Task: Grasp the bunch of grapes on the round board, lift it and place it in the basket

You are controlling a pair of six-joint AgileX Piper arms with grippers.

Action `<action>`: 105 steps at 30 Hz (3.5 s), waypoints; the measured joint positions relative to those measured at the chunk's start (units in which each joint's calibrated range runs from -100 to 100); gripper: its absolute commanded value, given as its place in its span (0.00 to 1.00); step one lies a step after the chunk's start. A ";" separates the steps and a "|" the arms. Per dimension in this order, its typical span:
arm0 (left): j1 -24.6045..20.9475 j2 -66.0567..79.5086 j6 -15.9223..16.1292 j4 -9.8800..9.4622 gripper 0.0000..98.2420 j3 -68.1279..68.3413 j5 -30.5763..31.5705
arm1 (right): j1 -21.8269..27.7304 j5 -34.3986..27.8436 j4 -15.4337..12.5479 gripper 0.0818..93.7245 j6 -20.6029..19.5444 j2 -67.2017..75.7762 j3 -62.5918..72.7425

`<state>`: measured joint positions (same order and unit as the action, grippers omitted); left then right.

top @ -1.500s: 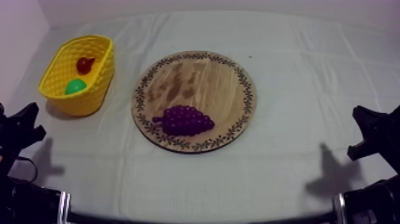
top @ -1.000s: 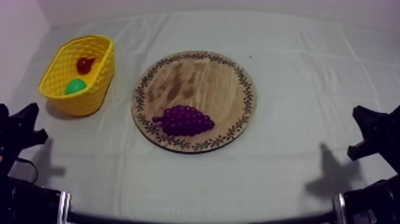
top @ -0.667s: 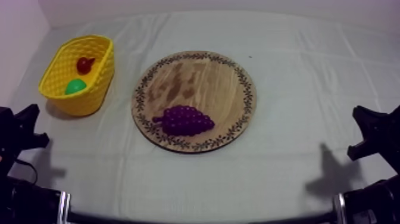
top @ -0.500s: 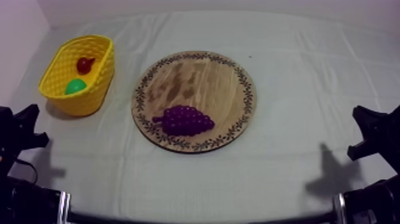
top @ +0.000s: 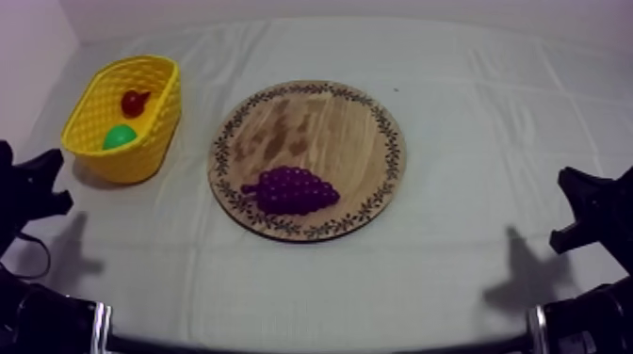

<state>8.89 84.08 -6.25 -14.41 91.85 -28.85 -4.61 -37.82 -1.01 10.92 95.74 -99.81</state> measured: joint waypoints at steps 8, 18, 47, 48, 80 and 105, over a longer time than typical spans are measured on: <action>1.72 -16.56 -0.34 0.51 0.00 -15.73 -2.57 | 0.00 0.00 0.00 0.00 0.00 0.00 0.00; 3.89 -35.75 8.14 8.85 0.00 -42.87 -18.91 | 0.00 0.00 0.00 0.00 0.00 0.00 0.00; 21.71 -64.89 9.14 6.51 0.00 -80.61 -42.87 | 0.00 0.00 0.00 0.00 0.00 0.00 0.00; 22.35 -65.33 8.91 6.38 0.00 -79.95 -43.05 | 0.00 0.00 0.00 0.00 0.00 0.00 0.00; 30.22 -73.24 10.01 8.54 0.94 -69.52 -45.46 | 0.00 0.00 0.00 0.00 0.00 0.00 0.00; 29.41 -89.53 16.29 10.36 0.98 -64.91 -32.85 | 0.00 0.00 0.00 0.00 0.00 0.00 0.00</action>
<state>38.30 -5.46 10.04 -4.05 26.94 -61.70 -4.61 -37.82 -1.01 10.92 95.74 -99.81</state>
